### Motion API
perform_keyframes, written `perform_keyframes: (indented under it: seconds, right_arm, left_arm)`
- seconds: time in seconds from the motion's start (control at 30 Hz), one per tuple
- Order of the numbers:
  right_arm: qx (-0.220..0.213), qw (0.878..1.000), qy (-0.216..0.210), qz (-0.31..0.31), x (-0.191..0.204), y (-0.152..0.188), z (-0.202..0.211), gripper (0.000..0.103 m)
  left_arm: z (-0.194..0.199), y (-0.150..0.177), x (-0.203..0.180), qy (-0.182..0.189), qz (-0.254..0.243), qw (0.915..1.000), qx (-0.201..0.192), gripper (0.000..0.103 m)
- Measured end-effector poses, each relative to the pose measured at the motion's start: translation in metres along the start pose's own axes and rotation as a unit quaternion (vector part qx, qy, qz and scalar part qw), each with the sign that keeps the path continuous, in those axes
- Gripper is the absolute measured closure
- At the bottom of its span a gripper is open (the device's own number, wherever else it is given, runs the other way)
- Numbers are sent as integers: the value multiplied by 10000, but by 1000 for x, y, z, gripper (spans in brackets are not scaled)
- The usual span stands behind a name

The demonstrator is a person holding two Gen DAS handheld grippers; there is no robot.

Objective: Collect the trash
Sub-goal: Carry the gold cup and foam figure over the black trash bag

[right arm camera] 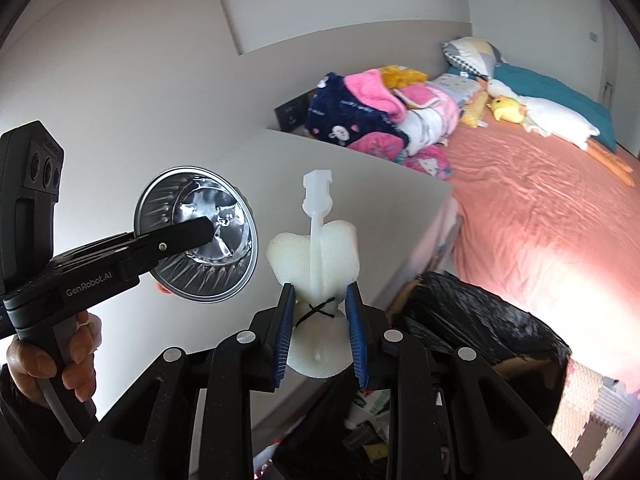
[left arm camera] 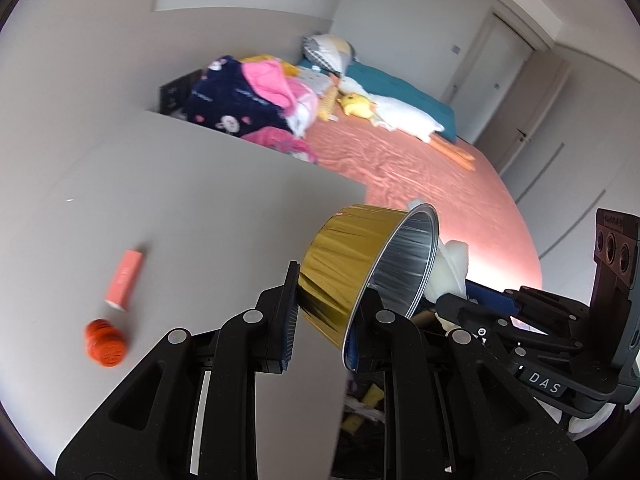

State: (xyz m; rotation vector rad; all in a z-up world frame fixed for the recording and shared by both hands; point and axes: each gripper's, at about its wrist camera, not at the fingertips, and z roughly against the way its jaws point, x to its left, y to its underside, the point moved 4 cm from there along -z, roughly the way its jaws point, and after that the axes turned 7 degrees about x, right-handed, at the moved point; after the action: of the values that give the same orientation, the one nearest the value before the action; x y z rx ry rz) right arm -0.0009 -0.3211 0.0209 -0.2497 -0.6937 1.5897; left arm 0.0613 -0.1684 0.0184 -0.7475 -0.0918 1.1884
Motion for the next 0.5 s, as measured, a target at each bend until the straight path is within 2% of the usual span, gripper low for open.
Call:
perform_keyframes:
  seconds: [0.5]
  right_arm:
    - [-208,9964,371,-728,-69,33,47,76]
  left_arm:
    - [-28,13,-71,439,-764,9950,467,84]
